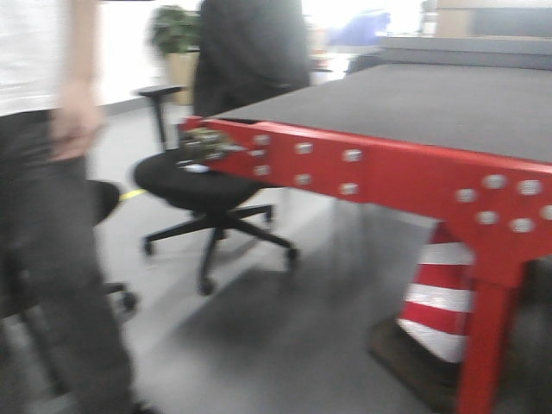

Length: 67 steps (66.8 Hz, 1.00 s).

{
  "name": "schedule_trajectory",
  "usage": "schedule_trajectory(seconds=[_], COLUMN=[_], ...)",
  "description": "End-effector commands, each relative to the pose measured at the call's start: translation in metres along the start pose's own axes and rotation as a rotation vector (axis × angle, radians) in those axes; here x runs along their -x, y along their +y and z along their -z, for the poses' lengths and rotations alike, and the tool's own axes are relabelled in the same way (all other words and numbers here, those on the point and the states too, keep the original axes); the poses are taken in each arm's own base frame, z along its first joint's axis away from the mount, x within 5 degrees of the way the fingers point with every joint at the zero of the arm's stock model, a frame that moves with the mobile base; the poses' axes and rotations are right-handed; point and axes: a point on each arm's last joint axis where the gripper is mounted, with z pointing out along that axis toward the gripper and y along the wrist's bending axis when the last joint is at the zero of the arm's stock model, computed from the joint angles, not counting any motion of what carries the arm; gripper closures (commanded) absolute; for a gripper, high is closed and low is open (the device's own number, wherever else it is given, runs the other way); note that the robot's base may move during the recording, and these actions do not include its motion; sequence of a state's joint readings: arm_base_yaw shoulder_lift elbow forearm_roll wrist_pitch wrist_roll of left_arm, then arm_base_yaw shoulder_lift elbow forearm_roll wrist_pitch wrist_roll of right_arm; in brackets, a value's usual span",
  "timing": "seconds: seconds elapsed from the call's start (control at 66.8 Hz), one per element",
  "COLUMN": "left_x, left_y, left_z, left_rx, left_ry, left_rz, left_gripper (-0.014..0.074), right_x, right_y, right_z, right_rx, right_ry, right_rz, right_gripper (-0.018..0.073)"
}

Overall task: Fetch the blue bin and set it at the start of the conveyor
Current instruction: 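Carry the teal bin in both grippers to the red-framed conveyor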

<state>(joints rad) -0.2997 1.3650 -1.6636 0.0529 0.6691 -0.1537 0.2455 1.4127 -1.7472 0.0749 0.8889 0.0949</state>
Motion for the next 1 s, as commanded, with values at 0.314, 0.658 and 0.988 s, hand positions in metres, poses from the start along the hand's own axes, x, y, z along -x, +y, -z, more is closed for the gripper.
schedule_trajectory(seconds=[0.314, 0.658, 0.988], left_x=[0.0114, 0.0115, 0.0117], left_y=[-0.0038, -0.0032, -0.0031], left_z=[0.0099, 0.0098, 0.0099], left_rx=[-0.039, -0.032, -0.030], left_ry=[-0.088, -0.090, -0.092], left_rz=[0.045, 0.036, 0.034], left_gripper=[0.0707, 0.0707, 0.0707], right_x=[0.0076, 0.0076, 0.0076], right_y=[-0.0006, -0.0006, -0.0006], right_z=[0.0065, 0.0065, 0.0065], right_rx=[-0.006, -0.006, -0.006], right_ry=[-0.071, -0.071, -0.071], right_rz=[0.038, 0.038, 0.038], right_gripper=[0.0711, 0.0711, 0.0711])
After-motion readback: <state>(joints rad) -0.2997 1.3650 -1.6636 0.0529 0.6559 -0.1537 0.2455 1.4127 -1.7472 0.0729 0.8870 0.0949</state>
